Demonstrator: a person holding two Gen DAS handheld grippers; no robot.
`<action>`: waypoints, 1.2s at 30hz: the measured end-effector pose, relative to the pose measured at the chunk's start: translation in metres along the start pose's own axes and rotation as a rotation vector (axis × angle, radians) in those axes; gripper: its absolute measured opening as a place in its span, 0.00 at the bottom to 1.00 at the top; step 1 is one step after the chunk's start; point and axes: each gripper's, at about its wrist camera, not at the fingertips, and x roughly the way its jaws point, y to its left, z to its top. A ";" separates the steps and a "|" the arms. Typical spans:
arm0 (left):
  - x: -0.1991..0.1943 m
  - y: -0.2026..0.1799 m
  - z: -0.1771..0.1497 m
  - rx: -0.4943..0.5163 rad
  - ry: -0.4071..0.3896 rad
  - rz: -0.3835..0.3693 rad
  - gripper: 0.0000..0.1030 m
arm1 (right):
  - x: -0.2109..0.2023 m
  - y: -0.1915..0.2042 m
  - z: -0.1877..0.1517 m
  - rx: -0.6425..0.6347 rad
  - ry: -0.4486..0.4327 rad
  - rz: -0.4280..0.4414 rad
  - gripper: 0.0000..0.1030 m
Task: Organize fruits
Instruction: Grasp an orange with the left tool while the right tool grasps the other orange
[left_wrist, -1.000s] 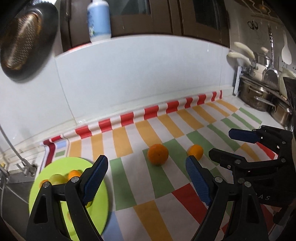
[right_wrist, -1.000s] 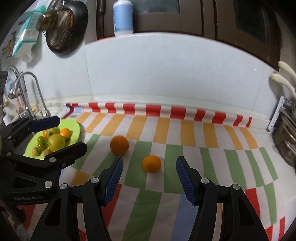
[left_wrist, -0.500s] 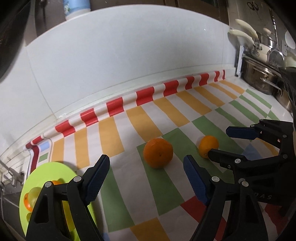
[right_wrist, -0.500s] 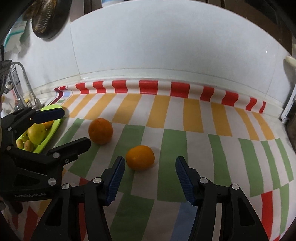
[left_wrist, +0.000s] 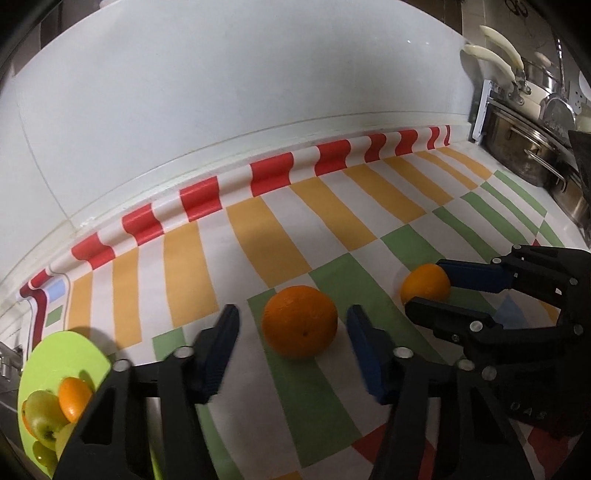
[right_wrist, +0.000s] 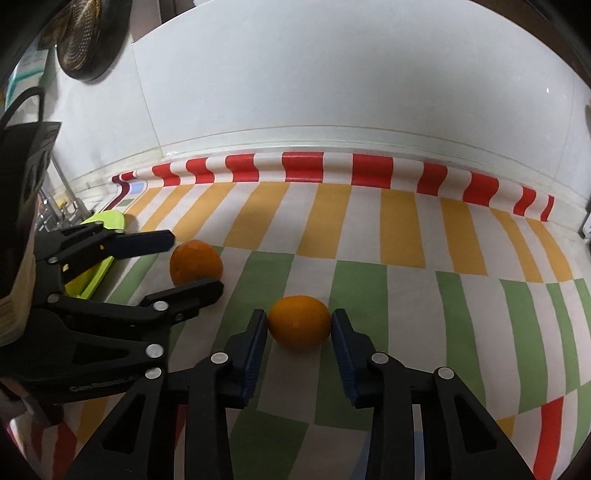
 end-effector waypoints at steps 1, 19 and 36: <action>0.001 0.000 0.000 0.000 0.004 -0.001 0.40 | -0.001 0.001 -0.001 -0.002 -0.002 -0.003 0.36; -0.057 -0.001 -0.009 -0.044 -0.074 0.009 0.39 | -0.041 0.017 -0.004 0.023 -0.063 -0.013 0.36; -0.141 0.002 -0.035 -0.119 -0.167 0.024 0.39 | -0.103 0.058 -0.003 -0.002 -0.151 0.034 0.36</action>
